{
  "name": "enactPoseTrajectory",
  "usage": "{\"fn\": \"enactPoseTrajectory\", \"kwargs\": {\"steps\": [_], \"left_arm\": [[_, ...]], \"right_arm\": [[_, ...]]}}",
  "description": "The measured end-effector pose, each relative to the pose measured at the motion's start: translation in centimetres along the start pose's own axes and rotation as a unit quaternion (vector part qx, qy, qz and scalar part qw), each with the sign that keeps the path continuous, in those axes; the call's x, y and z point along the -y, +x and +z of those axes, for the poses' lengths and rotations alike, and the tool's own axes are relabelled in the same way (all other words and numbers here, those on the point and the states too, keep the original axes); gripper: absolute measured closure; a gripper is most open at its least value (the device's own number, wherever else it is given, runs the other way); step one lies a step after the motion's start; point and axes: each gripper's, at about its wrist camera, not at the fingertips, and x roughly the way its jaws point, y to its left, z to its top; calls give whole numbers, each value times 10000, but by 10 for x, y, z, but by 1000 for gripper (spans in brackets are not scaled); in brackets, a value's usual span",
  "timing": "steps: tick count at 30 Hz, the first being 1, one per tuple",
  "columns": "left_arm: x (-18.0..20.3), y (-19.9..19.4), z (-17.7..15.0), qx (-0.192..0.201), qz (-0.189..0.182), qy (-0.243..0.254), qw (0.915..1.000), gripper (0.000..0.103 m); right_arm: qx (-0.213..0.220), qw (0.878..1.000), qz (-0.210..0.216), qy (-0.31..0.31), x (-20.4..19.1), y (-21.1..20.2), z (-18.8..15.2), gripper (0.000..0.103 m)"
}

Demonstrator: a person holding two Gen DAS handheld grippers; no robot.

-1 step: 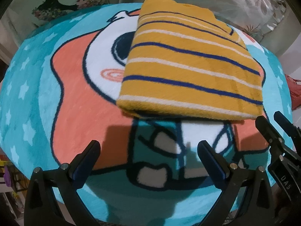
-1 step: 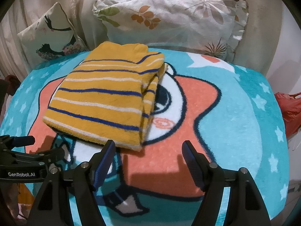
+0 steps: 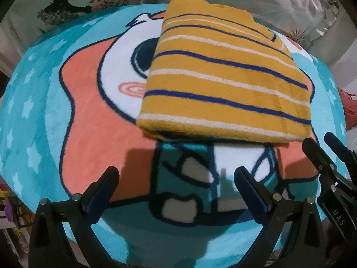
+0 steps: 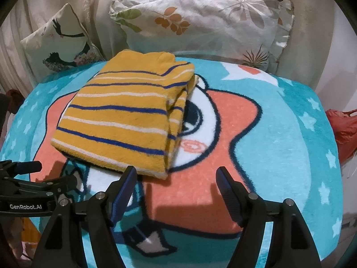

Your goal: Fold small clothes

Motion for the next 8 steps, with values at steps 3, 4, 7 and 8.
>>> {"fn": "enactPoseTrajectory", "kwargs": {"steps": [3, 4, 7, 8], "left_arm": [[-1, -1, -1, 53, 14, 33, 10000, 1], [-1, -1, -2, 94, 47, 56, 9999, 1], [-3, -6, -1, 193, 86, 51, 9998, 1], [-8, -8, 1, 215, 67, -4, 9997, 1]], "right_arm": [[-21, 10000, 62, -54, -2, 2, -3, 25], [-24, 9999, 80, -64, -2, 2, -4, 25], [43, 9999, 91, 7, 0, 2, -6, 25], [99, 9999, 57, 76, 4, 1, -5, 25]]}}
